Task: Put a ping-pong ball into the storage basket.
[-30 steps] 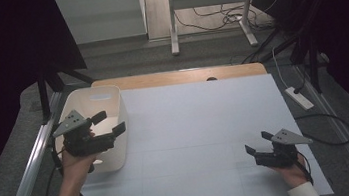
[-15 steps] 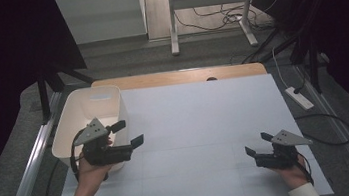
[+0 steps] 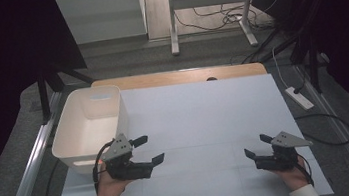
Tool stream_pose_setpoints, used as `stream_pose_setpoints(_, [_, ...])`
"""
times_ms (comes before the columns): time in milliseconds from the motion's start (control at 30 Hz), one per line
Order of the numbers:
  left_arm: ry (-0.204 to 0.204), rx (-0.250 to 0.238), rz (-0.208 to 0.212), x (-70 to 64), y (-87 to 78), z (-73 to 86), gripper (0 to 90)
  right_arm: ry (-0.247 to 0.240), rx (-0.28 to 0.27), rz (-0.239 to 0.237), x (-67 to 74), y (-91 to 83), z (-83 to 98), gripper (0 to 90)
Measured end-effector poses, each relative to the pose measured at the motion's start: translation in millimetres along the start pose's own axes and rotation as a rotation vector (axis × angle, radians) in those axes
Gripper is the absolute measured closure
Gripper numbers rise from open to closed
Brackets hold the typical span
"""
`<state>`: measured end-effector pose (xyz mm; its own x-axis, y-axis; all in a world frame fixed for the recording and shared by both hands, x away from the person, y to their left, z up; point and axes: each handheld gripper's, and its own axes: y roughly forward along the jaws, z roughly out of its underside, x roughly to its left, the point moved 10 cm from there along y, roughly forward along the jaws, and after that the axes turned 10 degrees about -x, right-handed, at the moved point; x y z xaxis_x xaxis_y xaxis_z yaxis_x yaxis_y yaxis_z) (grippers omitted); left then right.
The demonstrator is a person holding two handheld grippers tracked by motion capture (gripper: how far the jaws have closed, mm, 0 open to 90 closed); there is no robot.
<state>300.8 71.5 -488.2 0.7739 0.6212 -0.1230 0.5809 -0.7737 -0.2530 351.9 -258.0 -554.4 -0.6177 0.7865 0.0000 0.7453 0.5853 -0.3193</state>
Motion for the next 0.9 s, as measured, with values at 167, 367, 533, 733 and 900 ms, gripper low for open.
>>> stream_pose_setpoints(167, [-0.003, 0.011, 0.0, -1.0, 3.1, 12.5, 19.3, 0.0, -0.002, 0.0, 0.6, -0.6, 0.4, 18.1])
stream_pose_setpoints(367, [0.002, 0.049, -0.003, -0.4, 6.8, 37.8, 19.4, -0.004, 0.001, -0.005, 0.7, -1.8, 2.3, 18.1])
stream_pose_setpoints(533, [0.015, 0.076, -0.022, 4.1, 8.2, 52.6, 19.1, -0.011, -0.001, -0.011, 2.0, -1.4, 2.4, 18.0])
stream_pose_setpoints(733, [0.01, 0.073, -0.047, 11.5, 1.9, 64.5, 19.2, -0.009, 0.002, -0.016, 2.6, -1.6, 3.5, 18.1])
stream_pose_setpoints(900, [-0.005, 0.073, -0.061, 16.1, -4.7, 75.4, 19.3, -0.007, 0.007, -0.025, 4.6, -2.2, 5.5, 18.1])
